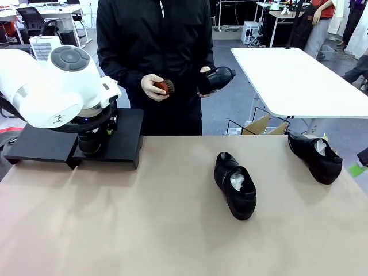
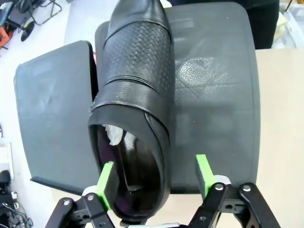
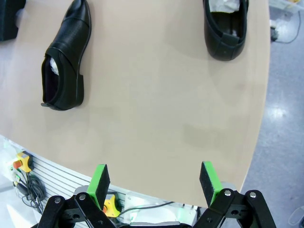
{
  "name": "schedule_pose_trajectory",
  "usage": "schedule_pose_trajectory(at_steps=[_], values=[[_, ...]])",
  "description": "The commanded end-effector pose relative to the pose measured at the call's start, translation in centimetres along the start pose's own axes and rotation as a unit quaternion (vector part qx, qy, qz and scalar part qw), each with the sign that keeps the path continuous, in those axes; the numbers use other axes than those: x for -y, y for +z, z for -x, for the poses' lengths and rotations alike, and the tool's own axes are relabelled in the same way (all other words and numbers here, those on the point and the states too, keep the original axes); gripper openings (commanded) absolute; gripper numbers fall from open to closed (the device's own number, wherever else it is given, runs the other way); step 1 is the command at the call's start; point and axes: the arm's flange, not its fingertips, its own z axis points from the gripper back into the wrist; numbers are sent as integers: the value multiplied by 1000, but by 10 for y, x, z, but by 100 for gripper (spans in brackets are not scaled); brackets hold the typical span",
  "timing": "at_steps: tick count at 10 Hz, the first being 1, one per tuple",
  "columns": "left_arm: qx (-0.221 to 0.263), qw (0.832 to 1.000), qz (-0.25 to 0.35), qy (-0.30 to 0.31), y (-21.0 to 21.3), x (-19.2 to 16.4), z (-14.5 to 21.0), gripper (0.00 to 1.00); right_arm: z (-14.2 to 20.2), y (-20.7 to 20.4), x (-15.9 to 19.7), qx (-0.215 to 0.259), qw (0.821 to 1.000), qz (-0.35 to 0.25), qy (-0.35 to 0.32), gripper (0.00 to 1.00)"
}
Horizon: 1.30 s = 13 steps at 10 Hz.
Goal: Organize the shoes by placing them on the stand.
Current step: Place the Shoe from the middle of the table onto the Shoes Stand, then pick up one Shoe and place it in the middle of the table.
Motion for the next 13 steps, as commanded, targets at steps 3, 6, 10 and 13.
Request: schedule_pose_trajectory(at_steps=[3, 6, 10, 13], values=[[6, 999, 36, 32, 25, -12, 11, 100, 1, 1, 1, 1, 1000, 1, 7, 100], [4, 1000, 5, 16, 13, -4, 0, 100, 1, 1, 1, 1, 1000, 1, 7, 100], [4, 1000, 5, 16, 13, -4, 0, 100, 1, 1, 1, 1, 1000, 1, 7, 100], [22, 999, 32, 22, 47, -11, -1, 100, 1, 1, 1, 1, 1000, 1, 7, 100]])
